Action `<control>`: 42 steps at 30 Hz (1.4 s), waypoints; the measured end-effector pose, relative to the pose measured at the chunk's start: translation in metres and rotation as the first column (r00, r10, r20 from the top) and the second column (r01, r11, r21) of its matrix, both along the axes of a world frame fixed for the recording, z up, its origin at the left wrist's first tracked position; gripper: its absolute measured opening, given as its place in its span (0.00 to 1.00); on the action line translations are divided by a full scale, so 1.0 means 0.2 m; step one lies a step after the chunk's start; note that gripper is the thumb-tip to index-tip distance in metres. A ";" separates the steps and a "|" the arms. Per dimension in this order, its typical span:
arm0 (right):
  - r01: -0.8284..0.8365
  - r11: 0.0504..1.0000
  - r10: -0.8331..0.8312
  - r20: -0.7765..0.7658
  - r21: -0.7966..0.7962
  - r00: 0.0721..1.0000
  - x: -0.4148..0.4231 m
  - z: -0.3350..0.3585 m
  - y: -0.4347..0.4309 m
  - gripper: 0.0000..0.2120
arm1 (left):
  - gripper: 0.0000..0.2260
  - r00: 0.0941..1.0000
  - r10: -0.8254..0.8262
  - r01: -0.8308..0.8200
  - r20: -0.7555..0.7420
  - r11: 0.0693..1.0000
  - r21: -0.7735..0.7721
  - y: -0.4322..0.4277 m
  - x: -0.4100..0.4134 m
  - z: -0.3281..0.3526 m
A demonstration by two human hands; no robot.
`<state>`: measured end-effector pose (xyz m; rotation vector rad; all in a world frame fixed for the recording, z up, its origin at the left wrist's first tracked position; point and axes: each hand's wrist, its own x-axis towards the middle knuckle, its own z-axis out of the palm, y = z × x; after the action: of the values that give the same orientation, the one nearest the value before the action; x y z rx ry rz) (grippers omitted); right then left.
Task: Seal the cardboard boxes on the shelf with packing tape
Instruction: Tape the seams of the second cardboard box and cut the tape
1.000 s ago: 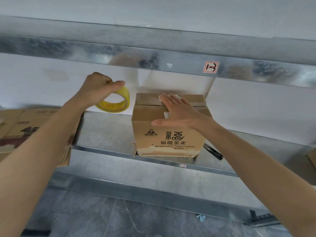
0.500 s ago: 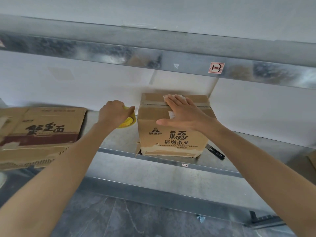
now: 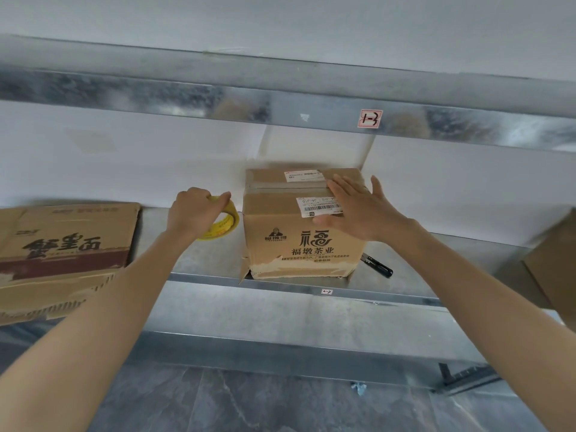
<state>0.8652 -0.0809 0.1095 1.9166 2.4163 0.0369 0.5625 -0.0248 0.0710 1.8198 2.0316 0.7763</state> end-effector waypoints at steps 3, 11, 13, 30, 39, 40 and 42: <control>-0.025 0.996 0.023 0.027 0.088 0.999 -0.07 0.00 -0.02 0.35 | 0.25 0.999 0.015 -0.014 0.050 1.000 -0.007 -0.02 0.01 -0.02; -0.004 0.981 0.023 -0.091 0.195 0.996 -0.46 -0.07 -0.07 0.41 | 0.22 0.984 -0.005 0.013 0.180 0.999 -0.042 -0.10 -0.02 -0.02; 0.091 0.974 -0.064 -0.136 0.208 0.989 -0.59 -0.09 -0.06 0.46 | 0.17 0.971 -0.046 0.069 0.236 0.993 -0.093 -0.13 -0.03 -0.01; 0.111 0.993 -0.114 -0.211 -0.025 0.971 -0.43 -0.04 -0.21 0.43 | 0.15 0.801 -0.296 0.427 0.521 0.892 -0.150 -0.37 -0.03 -0.06; 0.317 0.937 -0.210 -0.493 0.144 0.844 -0.50 -0.15 -0.33 0.39 | 0.08 0.628 -0.309 0.576 0.715 0.801 -0.160 -0.49 0.08 -0.06; 0.305 0.939 -0.190 -0.496 0.161 0.847 -0.50 -0.14 -0.33 0.38 | 0.07 0.606 -0.295 0.586 0.739 0.793 -0.164 -0.50 0.07 -0.06; 0.254 0.952 -0.142 -0.493 0.169 0.859 -0.48 -0.14 -0.34 0.36 | 0.05 0.573 -0.279 0.611 0.771 0.772 -0.175 -0.52 0.07 -0.05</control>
<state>0.7695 -0.1479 0.0821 2.5352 2.5693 -0.1994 0.5773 -0.1281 0.0601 1.3670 1.0281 0.6526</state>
